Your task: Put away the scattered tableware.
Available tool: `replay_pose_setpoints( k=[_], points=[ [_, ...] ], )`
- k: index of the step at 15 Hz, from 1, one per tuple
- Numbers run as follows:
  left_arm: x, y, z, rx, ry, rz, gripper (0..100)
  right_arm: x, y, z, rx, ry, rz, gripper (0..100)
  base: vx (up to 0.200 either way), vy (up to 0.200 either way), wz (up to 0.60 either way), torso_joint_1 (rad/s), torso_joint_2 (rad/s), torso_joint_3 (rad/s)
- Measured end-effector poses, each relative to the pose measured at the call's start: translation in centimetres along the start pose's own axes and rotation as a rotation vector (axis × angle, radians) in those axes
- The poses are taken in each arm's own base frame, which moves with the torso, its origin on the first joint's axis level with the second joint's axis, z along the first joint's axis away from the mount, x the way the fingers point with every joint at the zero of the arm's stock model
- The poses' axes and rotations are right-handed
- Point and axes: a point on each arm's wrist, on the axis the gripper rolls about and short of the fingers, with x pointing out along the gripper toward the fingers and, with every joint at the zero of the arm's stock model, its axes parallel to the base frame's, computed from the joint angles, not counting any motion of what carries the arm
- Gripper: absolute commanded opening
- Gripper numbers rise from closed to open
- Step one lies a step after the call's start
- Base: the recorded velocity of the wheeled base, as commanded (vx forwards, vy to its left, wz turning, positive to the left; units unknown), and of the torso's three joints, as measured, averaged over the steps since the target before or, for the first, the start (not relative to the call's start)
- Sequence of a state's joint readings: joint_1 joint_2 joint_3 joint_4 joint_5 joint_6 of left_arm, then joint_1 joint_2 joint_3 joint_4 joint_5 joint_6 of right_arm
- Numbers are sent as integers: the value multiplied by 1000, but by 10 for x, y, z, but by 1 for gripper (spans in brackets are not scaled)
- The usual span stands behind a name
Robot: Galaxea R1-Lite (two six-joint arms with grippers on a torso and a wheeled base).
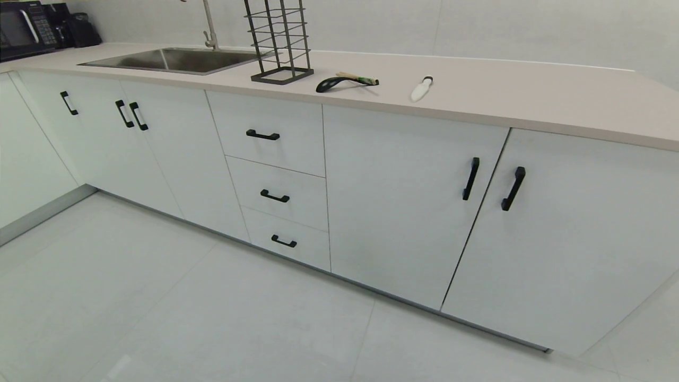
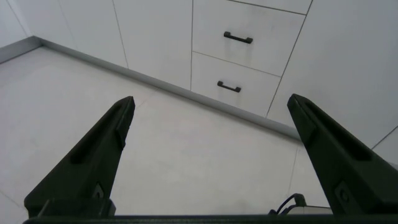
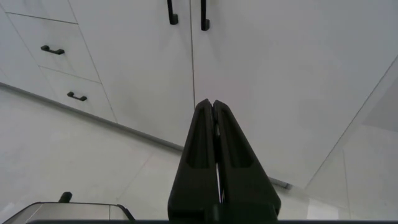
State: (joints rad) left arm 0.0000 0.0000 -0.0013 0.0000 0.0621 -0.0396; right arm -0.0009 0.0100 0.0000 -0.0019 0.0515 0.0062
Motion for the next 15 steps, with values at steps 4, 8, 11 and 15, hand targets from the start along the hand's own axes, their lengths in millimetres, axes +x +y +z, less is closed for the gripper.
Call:
replay_pose_setpoints(
  k=[4, 8, 11, 15],
  points=[
    [0, 0, 0, 0, 0, 0, 100, 0, 0, 0, 0, 0, -1, 0, 0, 200, 0, 1, 2, 0],
    [0, 0, 0, 0, 0, 0, 100, 0, 0, 0, 0, 0, -1, 0, 150, 100, 0, 0, 1, 1],
    [0, 0, 0, 0, 0, 0, 100, 0, 0, 0, 0, -1, 0, 0, 200, 0, 0, 4, 4, 5],
    [0, 0, 0, 0, 0, 0, 100, 0, 0, 0, 0, 0, 0, 0, 200, 0, 0, 2, 1, 2]
  ],
)
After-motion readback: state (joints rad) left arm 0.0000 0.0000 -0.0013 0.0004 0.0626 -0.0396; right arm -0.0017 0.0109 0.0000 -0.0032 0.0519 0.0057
